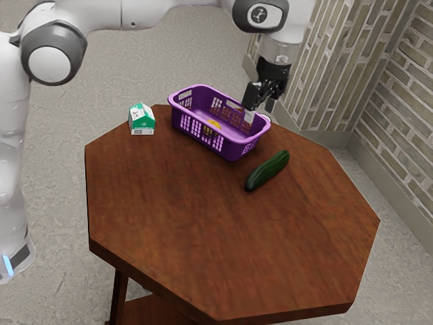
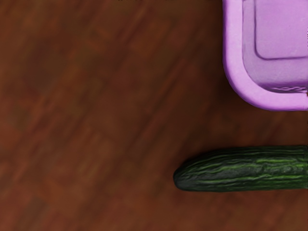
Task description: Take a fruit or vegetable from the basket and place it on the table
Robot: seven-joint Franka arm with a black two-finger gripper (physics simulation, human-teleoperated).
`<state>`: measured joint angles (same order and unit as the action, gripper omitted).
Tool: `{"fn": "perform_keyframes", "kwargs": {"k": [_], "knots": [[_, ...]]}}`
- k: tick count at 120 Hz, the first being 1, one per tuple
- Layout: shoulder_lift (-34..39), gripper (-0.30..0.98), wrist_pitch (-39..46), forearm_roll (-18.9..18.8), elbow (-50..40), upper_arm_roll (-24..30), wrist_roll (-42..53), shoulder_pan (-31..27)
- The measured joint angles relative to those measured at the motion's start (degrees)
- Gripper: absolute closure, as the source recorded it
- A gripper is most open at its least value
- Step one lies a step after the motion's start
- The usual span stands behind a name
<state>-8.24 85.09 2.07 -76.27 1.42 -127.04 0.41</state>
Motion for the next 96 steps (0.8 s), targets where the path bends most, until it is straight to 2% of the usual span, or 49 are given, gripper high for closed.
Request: {"fn": "perform_keyframes", "kwargs": {"k": [20,30,39,64,74,86,96], "knots": [[1.1,0.0,0.1,0.2,0.0,0.2,0.7,0.1],[3.6,0.0,0.0,3.2,-0.2,-0.7,6.4,1.5],[3.9,0.0,-0.1,5.2,-0.3,-4.4,14.7,2.5],[3.0,0.0,-0.3,7.6,-0.6,-8.8,43.1,-3.3],[7.3,0.0,-0.1,7.5,-5.0,-9.1,53.2,-2.5],[10.1,0.0,0.1,4.7,-8.6,-9.3,64.1,-1.2],[12.8,0.0,0.2,3.5,-13.3,-12.5,72.5,1.6]]}}
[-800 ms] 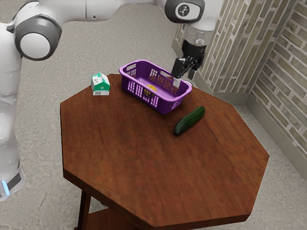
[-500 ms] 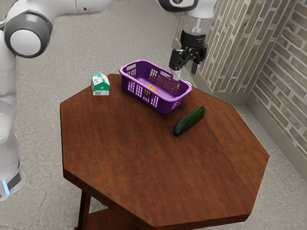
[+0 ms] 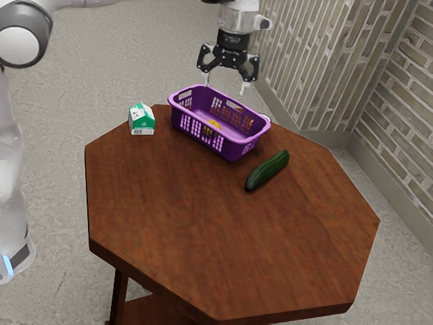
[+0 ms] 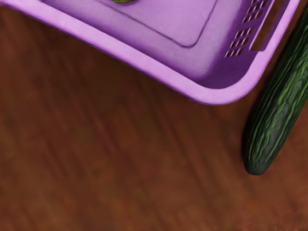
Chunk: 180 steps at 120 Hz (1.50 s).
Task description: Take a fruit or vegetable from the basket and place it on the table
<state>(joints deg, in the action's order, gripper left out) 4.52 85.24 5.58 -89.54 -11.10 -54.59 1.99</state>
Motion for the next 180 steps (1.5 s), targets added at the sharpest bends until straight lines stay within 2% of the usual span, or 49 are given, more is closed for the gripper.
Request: {"fn": "perform_keyframes", "kwargs": {"k": [21,45,66,84,106,126,146,160,180], "knots": [[-0.2,0.0,0.7,-0.9,-2.6,-1.9,15.2,-8.3],[3.7,0.0,6.6,-0.8,-10.6,-0.1,28.2,-5.8],[2.3,0.0,9.8,-0.4,-11.1,0.0,36.6,-8.2],[-2.6,0.0,11.0,-0.2,-10.2,-0.2,42.5,-13.5],[-8.9,0.0,11.7,0.7,-5.2,-0.2,48.0,-18.4],[-13.0,0.0,12.0,2.6,-2.1,0.1,52.0,-15.2],[-14.1,0.0,12.6,4.1,-1.6,0.1,55.0,-15.6],[-14.1,0.0,12.9,10.6,-1.6,-0.3,55.0,-16.1],[-13.6,0.0,13.3,10.7,-2.2,-0.1,52.2,-15.5]]}}
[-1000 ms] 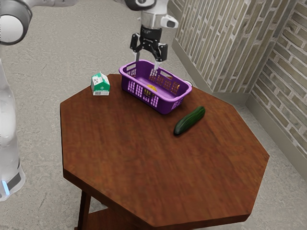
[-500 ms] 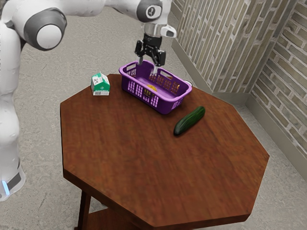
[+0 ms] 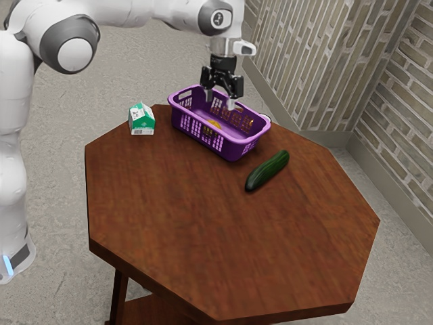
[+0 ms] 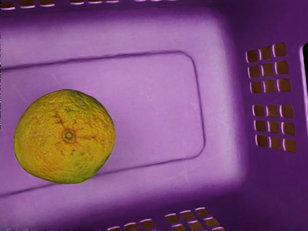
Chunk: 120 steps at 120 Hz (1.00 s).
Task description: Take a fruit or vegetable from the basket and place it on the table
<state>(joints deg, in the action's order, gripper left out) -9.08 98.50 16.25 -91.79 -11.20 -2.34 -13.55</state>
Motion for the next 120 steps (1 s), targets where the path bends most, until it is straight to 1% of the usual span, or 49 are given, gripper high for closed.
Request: {"fn": "perform_keyframes", "kwargs": {"k": [6,36,53,120], "knots": [[1.1,0.0,0.1,-0.1,-0.6,0.0,-0.9,0.0],[3.0,0.0,0.2,-4.1,-2.9,-0.2,-4.8,-0.2],[3.5,0.0,0.3,-5.3,-5.1,-0.2,-6.9,-0.2],[0.2,0.0,2.8,-5.3,-5.2,-0.2,-11.9,-0.6]]}}
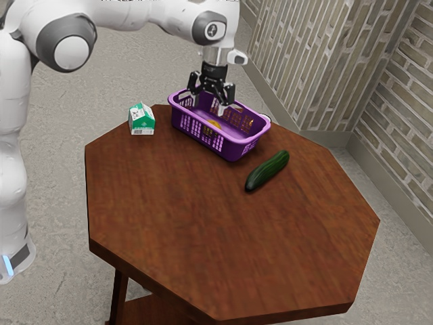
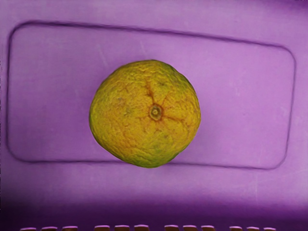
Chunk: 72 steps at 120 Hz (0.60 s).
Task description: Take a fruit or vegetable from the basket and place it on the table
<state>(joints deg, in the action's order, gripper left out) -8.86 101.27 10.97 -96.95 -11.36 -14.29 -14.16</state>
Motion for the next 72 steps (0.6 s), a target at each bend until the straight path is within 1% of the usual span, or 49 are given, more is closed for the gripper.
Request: {"fn": "perform_keyframes", "kwargs": {"k": [22,72], "knots": [[-1.8,0.0,0.7,-0.1,0.5,0.0,-0.8,0.1],[-5.1,0.0,3.3,1.8,1.4,0.0,-1.9,0.0]]}}
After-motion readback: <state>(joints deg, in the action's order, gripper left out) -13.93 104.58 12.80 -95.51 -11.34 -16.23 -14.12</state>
